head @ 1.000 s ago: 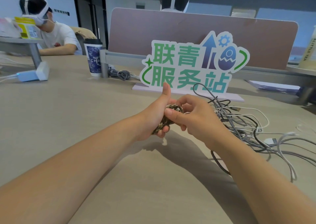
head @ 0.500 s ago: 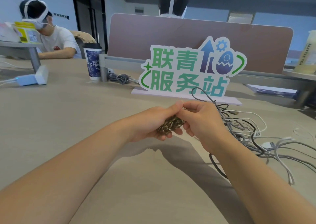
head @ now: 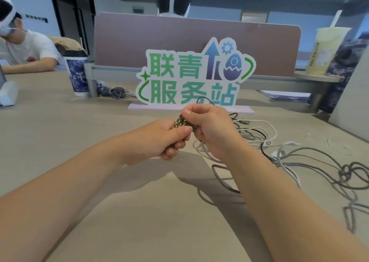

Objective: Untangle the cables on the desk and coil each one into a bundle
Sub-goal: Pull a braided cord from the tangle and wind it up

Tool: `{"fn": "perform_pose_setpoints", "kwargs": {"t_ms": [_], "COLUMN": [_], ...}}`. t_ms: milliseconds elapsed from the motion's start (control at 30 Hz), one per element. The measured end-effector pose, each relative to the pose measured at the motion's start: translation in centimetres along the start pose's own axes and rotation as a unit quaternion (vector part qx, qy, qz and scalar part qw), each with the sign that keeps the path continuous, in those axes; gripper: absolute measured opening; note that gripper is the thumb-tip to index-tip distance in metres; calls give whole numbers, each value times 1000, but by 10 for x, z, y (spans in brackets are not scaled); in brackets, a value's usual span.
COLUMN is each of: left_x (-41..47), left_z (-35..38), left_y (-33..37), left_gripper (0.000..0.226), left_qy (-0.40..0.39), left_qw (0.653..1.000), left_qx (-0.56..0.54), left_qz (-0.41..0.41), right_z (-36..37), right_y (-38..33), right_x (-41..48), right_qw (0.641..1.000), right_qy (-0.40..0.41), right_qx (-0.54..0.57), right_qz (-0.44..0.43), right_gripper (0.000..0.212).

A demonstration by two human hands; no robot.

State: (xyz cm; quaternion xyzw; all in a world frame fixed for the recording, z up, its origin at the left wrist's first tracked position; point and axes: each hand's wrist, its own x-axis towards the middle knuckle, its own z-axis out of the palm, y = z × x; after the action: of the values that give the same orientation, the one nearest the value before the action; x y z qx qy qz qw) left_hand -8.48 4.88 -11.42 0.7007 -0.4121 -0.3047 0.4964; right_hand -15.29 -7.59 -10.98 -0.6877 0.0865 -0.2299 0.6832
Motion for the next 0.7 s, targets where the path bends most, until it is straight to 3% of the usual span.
{"fn": "perform_pose_setpoints", "kwargs": {"t_ms": [100, 233, 400, 500, 567, 633, 700], "left_x": [18, 48, 95, 120, 135, 147, 160], "left_z": [16, 48, 108, 157, 189, 215, 235], "left_y": [11, 36, 79, 94, 90, 79, 65], "left_gripper": [27, 29, 27, 27, 28, 28, 39], "left_qy": [74, 80, 41, 34, 35, 54, 81], "left_qw": [996, 995, 983, 985, 989, 994, 996], "left_qx": [53, -57, -182, -170, -143, -87, 40], "left_qz": [17, 3, 8, -2, -19, -30, -24], "right_z": [-12, -47, -147, -226, -273, -306, -327], "right_y": [-5, -21, -39, -50, -48, -27, 4], "right_x": [6, 9, -35, -67, -87, -105, -115], "right_qw": [990, 947, 884, 840, 798, 761, 745], "right_qy": [63, 185, 383, 512, 582, 593, 521], "right_qx": [-106, -236, -208, -119, -127, -261, -415], "right_qz": [-75, -114, -168, -133, -96, -31, 42], "right_gripper": [10, 14, 9, 14, 13, 12, 25]}}
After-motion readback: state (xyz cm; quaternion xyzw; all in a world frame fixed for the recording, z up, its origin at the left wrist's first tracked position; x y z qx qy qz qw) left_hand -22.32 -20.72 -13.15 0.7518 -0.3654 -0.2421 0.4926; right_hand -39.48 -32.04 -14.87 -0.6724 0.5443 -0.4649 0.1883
